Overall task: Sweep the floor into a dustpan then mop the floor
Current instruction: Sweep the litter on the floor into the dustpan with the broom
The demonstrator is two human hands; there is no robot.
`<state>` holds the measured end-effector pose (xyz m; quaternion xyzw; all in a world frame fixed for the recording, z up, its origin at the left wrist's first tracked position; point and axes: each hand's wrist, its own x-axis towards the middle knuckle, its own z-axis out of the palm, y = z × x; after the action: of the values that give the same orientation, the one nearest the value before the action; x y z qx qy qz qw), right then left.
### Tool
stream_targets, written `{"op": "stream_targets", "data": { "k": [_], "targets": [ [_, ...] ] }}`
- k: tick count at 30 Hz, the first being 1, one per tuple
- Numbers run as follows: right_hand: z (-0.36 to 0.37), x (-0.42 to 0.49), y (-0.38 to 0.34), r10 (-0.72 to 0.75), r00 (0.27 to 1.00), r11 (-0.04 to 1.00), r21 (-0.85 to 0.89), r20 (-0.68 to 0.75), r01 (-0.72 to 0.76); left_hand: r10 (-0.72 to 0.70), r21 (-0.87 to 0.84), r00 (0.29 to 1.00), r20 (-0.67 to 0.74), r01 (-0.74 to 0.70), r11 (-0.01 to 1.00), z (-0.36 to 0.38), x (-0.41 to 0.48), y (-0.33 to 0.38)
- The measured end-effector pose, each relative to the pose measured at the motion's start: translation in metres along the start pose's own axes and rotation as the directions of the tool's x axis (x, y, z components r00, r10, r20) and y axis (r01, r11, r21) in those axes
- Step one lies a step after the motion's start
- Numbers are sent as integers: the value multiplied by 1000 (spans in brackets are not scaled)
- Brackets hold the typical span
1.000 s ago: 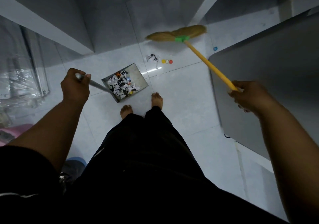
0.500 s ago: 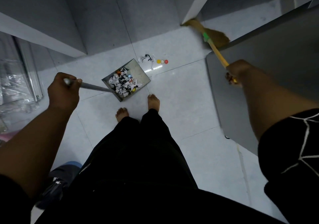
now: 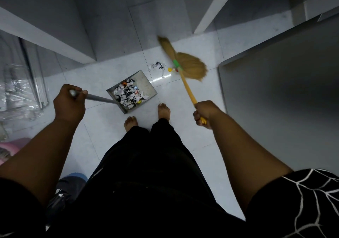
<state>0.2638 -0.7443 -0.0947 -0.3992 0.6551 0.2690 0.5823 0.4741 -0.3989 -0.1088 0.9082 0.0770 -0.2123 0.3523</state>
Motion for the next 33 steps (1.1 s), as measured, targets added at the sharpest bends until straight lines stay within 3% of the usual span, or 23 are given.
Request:
{"op": "stream_targets", "data": {
  "k": [5, 15, 18, 21, 26, 29, 33],
  "targets": [
    [17, -41, 13, -84, 996, 987, -137, 14, 86, -14, -12, 999, -43, 14, 1000, -16, 0, -7],
    [-16, -93, -13, -327, 944, 890, -321, 43, 323, 87, 108, 992, -90, -77, 991, -36, 23, -29],
    [-1, -69, -33, -380, 925, 819, -472, -23, 325, 83, 101, 991, -103, -73, 992, -36, 30, -25],
    [23, -35, -52, -402, 914, 686, -680, -58, 259, 67, 85, 994, -90, -59, 995, -31, 34, -14],
    [74, -15, -55, -355, 934, 465, -859, 42, 215, -38, -55, 997, -66, 35, 998, -21, 49, 1],
    [79, -29, -41, -305, 945, 443, -860, 120, 253, -115, -104, 993, -31, 111, 988, -18, 57, 10],
    [50, -71, -23, -359, 911, 427, -833, 200, 352, -177, -148, 975, -137, 156, 977, -25, 64, 8]
  ]
}}
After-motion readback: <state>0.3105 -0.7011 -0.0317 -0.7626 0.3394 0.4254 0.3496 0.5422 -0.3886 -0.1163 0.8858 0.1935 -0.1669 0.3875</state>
